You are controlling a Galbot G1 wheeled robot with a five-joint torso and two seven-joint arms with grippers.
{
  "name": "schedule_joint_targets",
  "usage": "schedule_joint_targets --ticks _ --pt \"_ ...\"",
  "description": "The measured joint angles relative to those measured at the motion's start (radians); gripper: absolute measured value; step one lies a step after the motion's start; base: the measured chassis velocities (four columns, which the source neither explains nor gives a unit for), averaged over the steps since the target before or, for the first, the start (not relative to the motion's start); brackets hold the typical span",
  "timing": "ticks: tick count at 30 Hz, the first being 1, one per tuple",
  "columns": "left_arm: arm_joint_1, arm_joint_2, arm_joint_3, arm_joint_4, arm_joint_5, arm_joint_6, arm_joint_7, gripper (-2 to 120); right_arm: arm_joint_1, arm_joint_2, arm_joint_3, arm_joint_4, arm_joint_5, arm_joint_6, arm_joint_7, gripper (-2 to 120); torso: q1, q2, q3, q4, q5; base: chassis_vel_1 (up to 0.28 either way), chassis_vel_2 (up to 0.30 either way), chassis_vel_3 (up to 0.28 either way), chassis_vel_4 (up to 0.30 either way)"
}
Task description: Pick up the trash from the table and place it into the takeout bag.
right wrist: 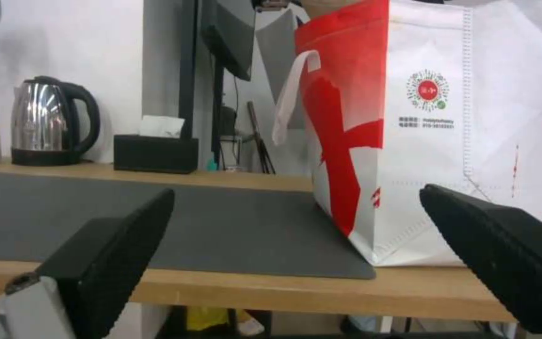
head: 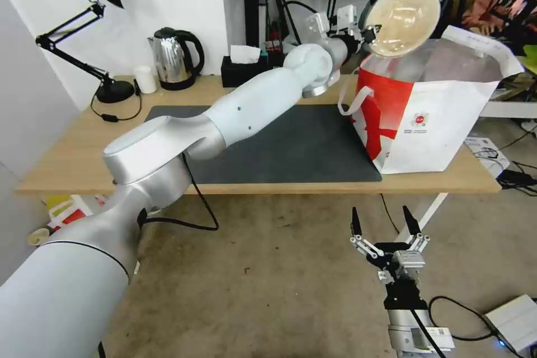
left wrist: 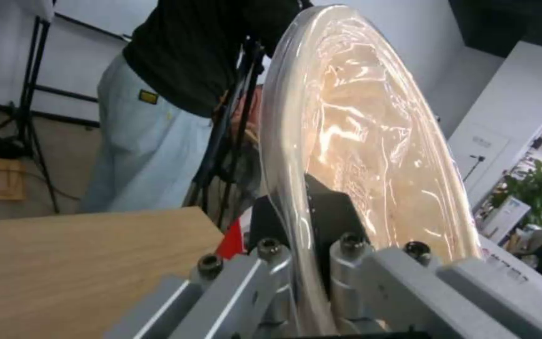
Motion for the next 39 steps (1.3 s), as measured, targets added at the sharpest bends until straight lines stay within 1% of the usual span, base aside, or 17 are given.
schedule_joint_targets --ticks 6,8,11,20,35,39 --pt "0.0 0.0 0.013 0.017 0.004 0.001 0.002 0 0.0 0.0 0.0 0.0 0.0 0.0 0.0 100 0.0 0.0 0.0 0.0003 -0.0002 0.0 0.0 0.0 0.0" --pt "-0.002 0.001 0.033 0.05 0.008 0.005 0.015 0 0.0 0.0 0.0 0.0 0.0 0.0 0.0 100 0.0 0.0 0.0 0.0004 -0.0002 0.0 0.0 0.0 0.0" --pt "-0.003 0.002 0.055 0.064 0.013 0.009 0.027 0 0.0 0.0 0.0 0.0 0.0 0.0 0.0 100 0.0 0.0 0.0 0.0002 -0.0002 0.0 0.0 0.0 0.0" --pt "0.005 0.002 0.105 0.069 0.019 0.014 0.045 0 0.0 0.0 0.0 0.0 0.0 0.0 0.0 100 0.0 0.0 0.0 0.0002 -0.0002 0.0 0.0 0.0 0.0" --pt "-0.002 0.003 0.143 0.071 0.029 0.029 0.05 0 0.0 0.0 0.0 0.0 0.0 0.0 0.0 100 0.0 0.0 0.0 0.0003 -0.0002 0.0 0.0 0.0 0.0" --pt "-0.002 0.003 0.149 0.07 0.05 0.034 0.069 0 0.0 0.0 0.0 0.0 0.0 0.0 0.0 100 0.0 0.0 0.0 0.0003 -0.0002 0.0 0.0 0.0 0.0"
